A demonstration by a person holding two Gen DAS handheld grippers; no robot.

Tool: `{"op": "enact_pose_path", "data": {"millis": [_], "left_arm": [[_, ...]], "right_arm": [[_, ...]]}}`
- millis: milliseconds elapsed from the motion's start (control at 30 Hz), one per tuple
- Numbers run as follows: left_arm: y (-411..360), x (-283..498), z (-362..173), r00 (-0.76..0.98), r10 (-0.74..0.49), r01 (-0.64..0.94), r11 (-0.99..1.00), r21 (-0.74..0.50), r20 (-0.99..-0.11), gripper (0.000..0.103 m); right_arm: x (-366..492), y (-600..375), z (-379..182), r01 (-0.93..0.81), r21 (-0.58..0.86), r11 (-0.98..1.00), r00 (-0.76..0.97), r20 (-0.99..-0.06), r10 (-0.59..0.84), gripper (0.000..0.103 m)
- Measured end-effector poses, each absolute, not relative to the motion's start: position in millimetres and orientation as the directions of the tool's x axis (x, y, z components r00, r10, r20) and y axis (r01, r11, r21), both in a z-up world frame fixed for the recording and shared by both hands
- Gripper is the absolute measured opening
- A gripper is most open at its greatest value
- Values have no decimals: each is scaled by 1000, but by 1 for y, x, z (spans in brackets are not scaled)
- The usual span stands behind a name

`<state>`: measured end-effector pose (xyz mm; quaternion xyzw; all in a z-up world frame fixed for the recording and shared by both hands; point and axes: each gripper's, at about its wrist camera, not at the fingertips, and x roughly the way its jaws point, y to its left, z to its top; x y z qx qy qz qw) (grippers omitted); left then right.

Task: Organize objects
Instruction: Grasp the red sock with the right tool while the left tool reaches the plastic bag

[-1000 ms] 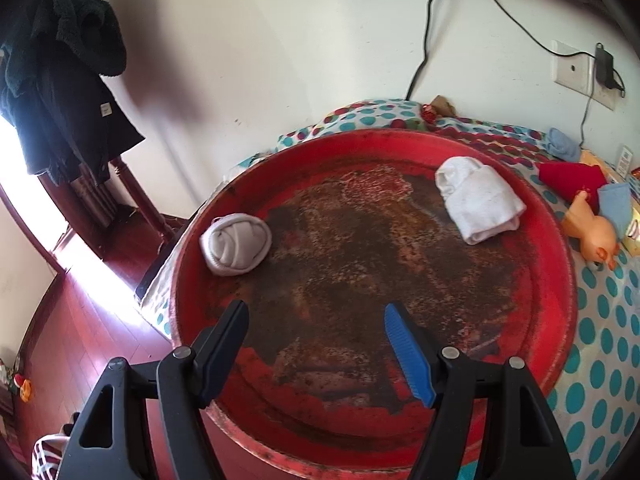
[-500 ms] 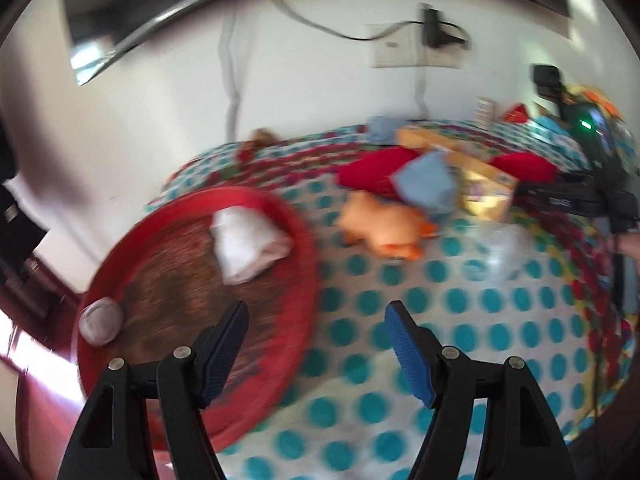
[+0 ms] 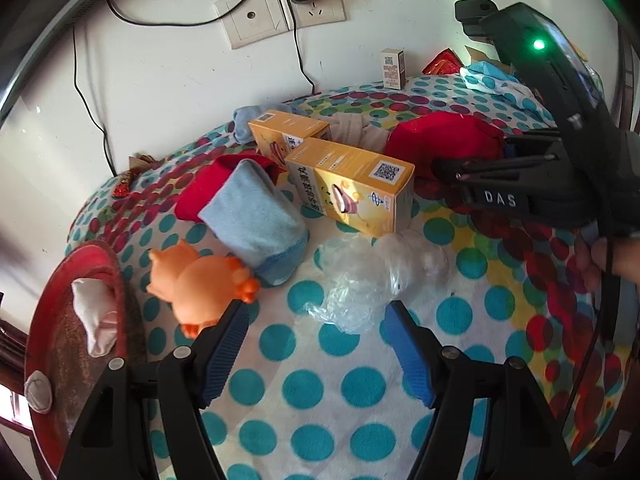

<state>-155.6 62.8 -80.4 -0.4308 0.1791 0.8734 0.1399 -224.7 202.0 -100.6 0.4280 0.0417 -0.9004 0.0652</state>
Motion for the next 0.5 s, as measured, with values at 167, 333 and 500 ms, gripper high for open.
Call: {"op": "enact_pose_path", "data": {"millis": [167, 333, 500], "left_arm": [[68, -165, -85, -568, 104, -382, -912, 150, -816, 73], [63, -162, -84, -542, 142, -365, -927, 81, -828, 73], [54, -158, -81, -507, 178, -316, -949, -10, -843, 73]], "right_arm": [[-225, 203, -101, 153, -7, -988, -622, -778, -90, 36], [-225, 204, -102, 153, 6, -988, -619, -779, -101, 36], [-226, 205, -102, 154, 8, -988, -619, -779, -103, 37]]}}
